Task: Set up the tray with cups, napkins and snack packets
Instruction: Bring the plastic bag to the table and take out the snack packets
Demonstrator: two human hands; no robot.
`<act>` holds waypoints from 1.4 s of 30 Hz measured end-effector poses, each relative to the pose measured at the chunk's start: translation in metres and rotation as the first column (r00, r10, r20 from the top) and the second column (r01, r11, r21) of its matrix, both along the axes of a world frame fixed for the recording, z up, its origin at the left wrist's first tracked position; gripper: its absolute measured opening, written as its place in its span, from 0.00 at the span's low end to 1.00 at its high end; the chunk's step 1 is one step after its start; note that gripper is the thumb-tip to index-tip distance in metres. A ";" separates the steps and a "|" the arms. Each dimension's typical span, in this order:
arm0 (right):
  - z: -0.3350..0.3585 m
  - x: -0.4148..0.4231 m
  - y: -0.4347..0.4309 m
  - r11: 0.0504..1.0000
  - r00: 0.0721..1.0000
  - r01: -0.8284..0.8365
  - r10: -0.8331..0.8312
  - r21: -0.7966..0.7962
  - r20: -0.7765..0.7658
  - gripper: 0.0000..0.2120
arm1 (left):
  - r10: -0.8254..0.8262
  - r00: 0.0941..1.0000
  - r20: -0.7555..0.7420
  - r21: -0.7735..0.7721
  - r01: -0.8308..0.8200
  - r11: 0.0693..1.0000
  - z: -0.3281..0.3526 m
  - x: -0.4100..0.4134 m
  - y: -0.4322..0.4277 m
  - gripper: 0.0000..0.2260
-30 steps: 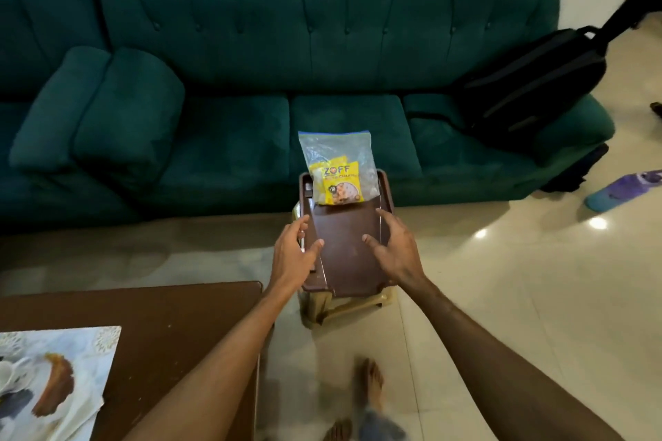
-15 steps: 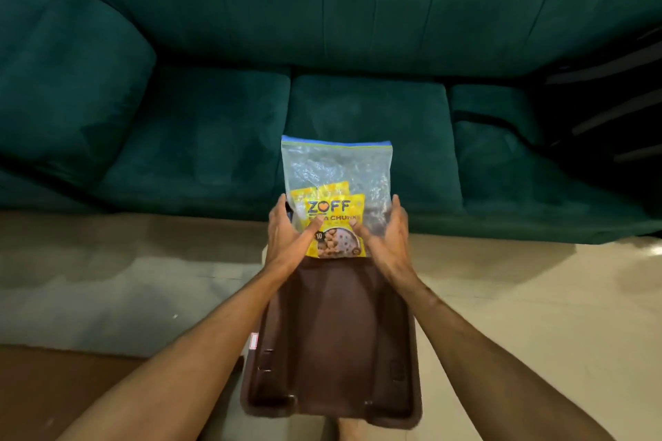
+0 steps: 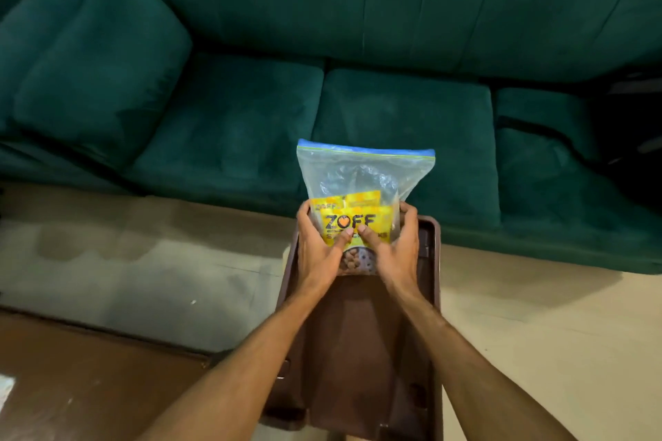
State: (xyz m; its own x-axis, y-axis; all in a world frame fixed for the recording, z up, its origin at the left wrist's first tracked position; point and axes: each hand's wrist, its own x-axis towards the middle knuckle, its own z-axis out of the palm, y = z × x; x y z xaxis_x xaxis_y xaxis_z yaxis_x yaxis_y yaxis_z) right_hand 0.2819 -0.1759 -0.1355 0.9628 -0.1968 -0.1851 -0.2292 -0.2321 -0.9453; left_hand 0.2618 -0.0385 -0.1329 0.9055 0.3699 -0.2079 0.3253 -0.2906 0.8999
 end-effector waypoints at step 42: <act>0.170 -0.613 0.535 0.730 0.732 -0.679 0.682 0.084 -0.010 0.33 | 0.590 0.806 0.045 -0.088 -0.585 0.806 0.166 -0.702 0.512 0.41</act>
State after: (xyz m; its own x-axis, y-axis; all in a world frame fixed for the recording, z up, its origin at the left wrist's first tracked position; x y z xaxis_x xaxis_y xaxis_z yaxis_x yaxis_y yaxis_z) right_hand -0.3309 0.3591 0.0342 0.8259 0.5228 -0.2110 -0.0716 -0.2740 -0.9590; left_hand -0.4403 0.4731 0.0327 0.5317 0.8232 -0.1988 0.3526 -0.0018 0.9358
